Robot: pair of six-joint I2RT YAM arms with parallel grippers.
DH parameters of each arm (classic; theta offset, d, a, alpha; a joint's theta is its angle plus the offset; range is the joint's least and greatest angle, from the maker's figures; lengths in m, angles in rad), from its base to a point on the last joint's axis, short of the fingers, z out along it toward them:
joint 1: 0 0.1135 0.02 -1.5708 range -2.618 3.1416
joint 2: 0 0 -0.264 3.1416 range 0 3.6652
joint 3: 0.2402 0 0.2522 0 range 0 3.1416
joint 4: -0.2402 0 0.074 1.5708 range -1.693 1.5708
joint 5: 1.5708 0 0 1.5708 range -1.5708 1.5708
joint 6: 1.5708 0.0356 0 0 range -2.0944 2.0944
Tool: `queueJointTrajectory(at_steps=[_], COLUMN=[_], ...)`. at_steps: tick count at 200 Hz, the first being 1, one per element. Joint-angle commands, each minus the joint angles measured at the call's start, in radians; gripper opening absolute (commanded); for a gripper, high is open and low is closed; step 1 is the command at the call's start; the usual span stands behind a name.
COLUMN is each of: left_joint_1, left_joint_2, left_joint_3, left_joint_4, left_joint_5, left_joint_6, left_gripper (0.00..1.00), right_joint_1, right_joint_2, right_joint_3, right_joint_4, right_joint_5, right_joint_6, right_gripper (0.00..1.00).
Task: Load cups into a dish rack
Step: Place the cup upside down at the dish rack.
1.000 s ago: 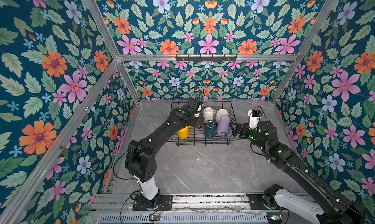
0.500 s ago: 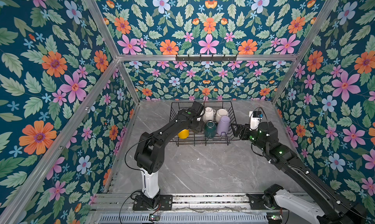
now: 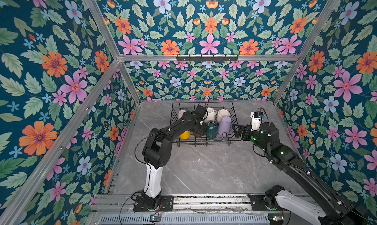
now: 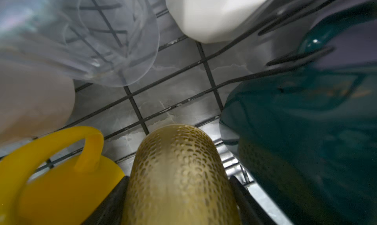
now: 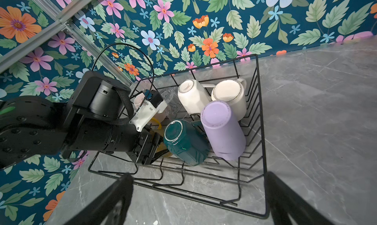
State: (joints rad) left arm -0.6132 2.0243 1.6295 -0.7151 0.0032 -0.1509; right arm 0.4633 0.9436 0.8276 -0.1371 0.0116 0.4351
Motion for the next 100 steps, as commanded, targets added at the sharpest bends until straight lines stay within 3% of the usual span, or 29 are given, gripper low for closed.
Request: queueJointTrajectory(at_steps=[1,59,100], left_joint_1=[0.001,0.009,0.01], left_joint_2=[0.01,0.024,0.012], left_joint_3=[0.013,0.008,-0.001], left_joint_4=[-0.013,-0.015,0.004], left_joint_5=[-0.017,-0.032,-0.02], left_joint_6=[-0.005,-0.015,-0.019], left_gripper=[0.21,0.7,0.78], right_joint_1=[-0.001,-0.005,-0.008], right_joint_2=[0.002,-0.005,-0.014], right_joint_3=[0.007,0.011,0.014], right_joint_4=[0.021,0.011,-0.004], right_joint_5=[-0.009,-0.006,-0.002], right_joint_6=[-0.005,-0.013,-0.019], right_gripper=[0.99,0.99,0.99])
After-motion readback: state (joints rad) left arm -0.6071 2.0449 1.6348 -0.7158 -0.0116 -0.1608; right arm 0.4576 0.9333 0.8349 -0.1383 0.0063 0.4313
